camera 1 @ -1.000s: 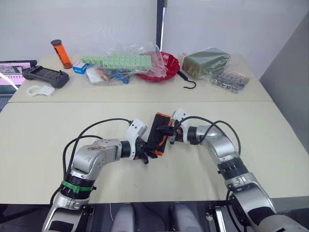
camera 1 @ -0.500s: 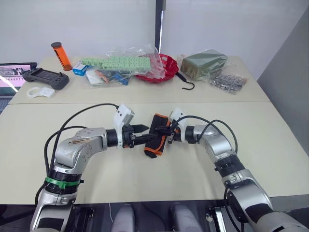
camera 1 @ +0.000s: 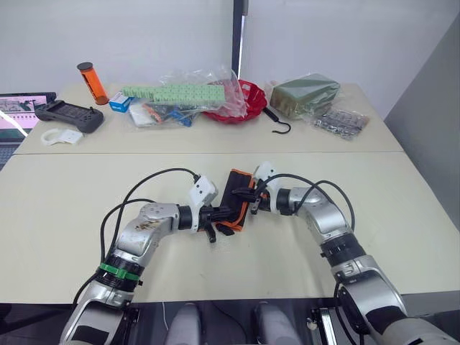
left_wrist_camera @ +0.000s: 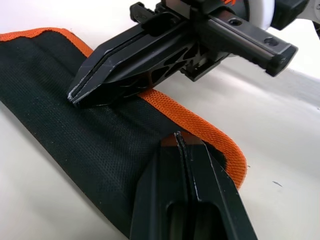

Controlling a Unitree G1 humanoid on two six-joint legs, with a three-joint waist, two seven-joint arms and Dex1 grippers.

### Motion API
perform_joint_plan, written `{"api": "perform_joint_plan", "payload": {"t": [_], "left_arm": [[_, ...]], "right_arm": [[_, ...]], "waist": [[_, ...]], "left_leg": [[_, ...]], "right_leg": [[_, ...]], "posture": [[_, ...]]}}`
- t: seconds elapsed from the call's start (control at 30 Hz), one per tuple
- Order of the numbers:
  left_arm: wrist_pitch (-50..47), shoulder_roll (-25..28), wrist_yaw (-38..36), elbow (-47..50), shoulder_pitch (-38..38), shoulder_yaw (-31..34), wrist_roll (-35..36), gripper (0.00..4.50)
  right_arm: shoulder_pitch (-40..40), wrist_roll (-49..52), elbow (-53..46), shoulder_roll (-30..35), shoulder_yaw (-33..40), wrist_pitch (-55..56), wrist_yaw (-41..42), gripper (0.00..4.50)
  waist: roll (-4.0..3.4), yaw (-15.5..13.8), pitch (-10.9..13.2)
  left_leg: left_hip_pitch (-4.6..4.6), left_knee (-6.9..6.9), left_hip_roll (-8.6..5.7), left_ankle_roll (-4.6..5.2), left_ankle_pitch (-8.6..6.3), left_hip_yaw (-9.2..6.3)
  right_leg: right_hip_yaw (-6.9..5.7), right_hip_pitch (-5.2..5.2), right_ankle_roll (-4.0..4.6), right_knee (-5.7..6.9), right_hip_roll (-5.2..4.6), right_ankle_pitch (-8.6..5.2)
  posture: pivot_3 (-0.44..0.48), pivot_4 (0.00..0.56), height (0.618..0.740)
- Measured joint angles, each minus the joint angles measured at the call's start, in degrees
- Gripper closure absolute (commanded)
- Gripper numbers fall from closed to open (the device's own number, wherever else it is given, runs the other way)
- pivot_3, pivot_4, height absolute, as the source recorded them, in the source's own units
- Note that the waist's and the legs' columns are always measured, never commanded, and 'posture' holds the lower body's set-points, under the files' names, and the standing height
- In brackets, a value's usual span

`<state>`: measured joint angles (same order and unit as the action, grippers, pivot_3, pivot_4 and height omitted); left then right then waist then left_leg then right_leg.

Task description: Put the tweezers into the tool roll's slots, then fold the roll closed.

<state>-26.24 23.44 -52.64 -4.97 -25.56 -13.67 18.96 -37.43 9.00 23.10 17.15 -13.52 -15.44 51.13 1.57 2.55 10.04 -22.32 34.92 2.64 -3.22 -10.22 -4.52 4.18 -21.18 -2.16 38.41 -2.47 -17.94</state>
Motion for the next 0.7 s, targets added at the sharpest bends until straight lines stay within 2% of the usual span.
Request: {"api": "perform_joint_plan", "payload": {"t": [0.47, 0.6, 0.7], "left_arm": [[3.8, -1.1, -1.4, -0.9, 4.5, 1.0, -0.6, 4.48], [3.8, -1.1, -0.8, -1.1, 4.5, 0.6, -1.4, 4.48], [3.8, -1.1, -0.5, -1.4, 4.4, 0.0, -1.9, 4.48]], "right_arm": [[0.3, -1.0, -1.3, 0.2, -0.7, 0.1, 0.0, 4.50], [-0.2, -1.1, 3.3, -0.7, -0.5, 4.0, -0.9, 4.50], [-3.6, -2.1, 10.5, -1.3, 1.1, 6.9, -6.1, 4.50]], "waist": [[-0.20, 0.2, -0.3], [-0.21, 0.3, -0.6], [-0.32, 0.3, -0.7]], "left_leg": [[0.04, -0.21, 0.03, 0.08, -0.06, 0.01], [0.20, -0.21, 0.03, 0.08, -0.06, 0.02], [0.58, -0.22, 0.03, 0.08, -0.06, 0.04]], "right_leg": [[-0.01, 0.06, 0.01, -0.31, 0.01, 0.01], [0.00, 0.21, -0.10, -0.34, 0.01, -0.06], [0.00, 0.62, -0.13, -0.43, 0.01, -0.09]], "posture": [[0.000, 0.150, 0.740], [0.000, 0.150, 0.740], [0.000, 0.150, 0.740]]}}
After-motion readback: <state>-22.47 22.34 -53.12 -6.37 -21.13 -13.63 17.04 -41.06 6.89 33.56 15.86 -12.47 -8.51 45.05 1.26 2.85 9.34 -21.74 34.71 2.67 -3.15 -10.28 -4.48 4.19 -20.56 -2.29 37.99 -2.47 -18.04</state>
